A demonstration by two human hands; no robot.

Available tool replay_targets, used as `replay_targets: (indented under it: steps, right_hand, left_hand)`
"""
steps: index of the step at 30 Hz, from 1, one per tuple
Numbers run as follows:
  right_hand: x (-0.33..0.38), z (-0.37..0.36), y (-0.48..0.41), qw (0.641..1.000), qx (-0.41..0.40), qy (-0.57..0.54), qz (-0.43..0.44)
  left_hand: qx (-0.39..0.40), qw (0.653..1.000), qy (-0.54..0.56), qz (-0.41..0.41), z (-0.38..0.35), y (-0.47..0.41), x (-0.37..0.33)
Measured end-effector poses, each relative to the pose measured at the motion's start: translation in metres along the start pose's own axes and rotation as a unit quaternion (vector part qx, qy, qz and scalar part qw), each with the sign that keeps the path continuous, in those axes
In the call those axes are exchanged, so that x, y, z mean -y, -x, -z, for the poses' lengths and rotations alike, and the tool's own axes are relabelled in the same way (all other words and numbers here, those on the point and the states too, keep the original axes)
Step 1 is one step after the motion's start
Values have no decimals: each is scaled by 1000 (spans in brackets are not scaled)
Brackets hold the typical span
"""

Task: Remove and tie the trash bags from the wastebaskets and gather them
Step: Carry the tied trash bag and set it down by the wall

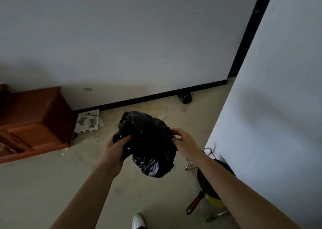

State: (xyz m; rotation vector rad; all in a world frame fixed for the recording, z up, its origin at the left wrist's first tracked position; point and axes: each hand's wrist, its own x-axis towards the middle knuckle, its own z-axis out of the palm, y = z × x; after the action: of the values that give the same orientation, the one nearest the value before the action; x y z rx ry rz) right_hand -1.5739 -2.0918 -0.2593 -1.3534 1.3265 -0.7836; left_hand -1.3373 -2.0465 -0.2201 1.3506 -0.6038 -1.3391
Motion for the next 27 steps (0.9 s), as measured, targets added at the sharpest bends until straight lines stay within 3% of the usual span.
replay_targets:
  steps: [6, 15, 22, 27]
  right_hand:
    - [50, 0, -135, 998, -62, -8, -15]
    - [58, 96, -288, 975, -207, -77, -42]
    - [45, 190, -488, 972, -208, -85, -65]
    - [83, 265, -596, 968, -231, -69, -69]
  left_hand:
    - [53, 998, -12, 38, -23, -155, -70]
    - [168, 983, -51, 54, -163, -352, -118]
    - [161, 981, -74, 74, -282, -529, -143]
    - [180, 977, -88, 67, -368, -642, -187]
